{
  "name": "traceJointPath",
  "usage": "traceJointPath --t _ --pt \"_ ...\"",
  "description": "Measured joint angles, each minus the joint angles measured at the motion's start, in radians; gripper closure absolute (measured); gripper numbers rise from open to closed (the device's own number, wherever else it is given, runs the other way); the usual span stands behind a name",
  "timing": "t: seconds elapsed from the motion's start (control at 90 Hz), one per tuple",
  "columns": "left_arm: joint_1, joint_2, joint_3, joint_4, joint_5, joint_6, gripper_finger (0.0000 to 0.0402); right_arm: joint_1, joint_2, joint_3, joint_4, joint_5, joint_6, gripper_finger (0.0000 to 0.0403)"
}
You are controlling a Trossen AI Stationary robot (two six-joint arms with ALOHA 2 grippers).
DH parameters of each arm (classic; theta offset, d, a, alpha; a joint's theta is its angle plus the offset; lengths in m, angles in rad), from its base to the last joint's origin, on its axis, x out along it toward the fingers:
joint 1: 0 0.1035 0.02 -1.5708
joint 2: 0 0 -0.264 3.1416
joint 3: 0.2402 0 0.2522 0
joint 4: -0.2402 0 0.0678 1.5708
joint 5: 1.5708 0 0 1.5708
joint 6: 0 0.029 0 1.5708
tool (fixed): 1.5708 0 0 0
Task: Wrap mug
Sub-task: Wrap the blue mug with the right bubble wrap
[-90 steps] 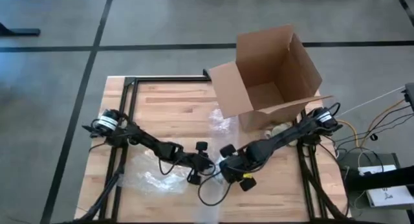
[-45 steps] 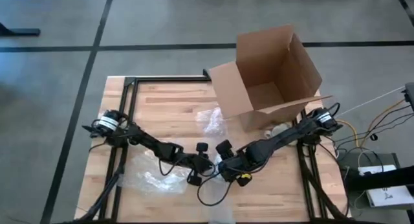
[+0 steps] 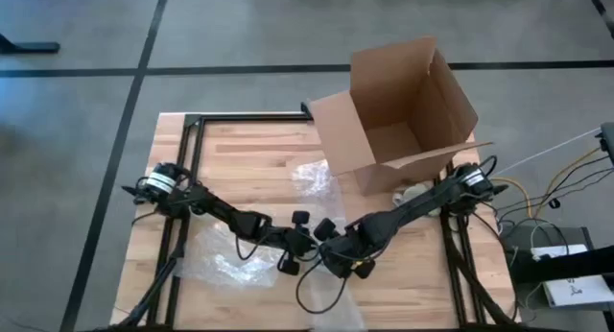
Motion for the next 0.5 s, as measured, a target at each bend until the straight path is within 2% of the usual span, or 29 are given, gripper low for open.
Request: traceJointPath --t 0.156,0.333,0.5 --pt "0.0 -0.002 0.0 0.0 -0.016 0.044 0.0381 -0.004 0.001 0.001 0.007 -0.05 0.003 0.0365" --pt "0.001 -0.014 0.0 -0.009 -0.064 0.098 0.0381 -0.011 0.001 0.001 0.0 -0.069 0.033 0.0366" --pt "0.001 -0.069 0.0 -0.089 -0.135 0.114 0.0381 -0.018 0.001 0.002 -0.011 -0.118 0.086 0.0366"
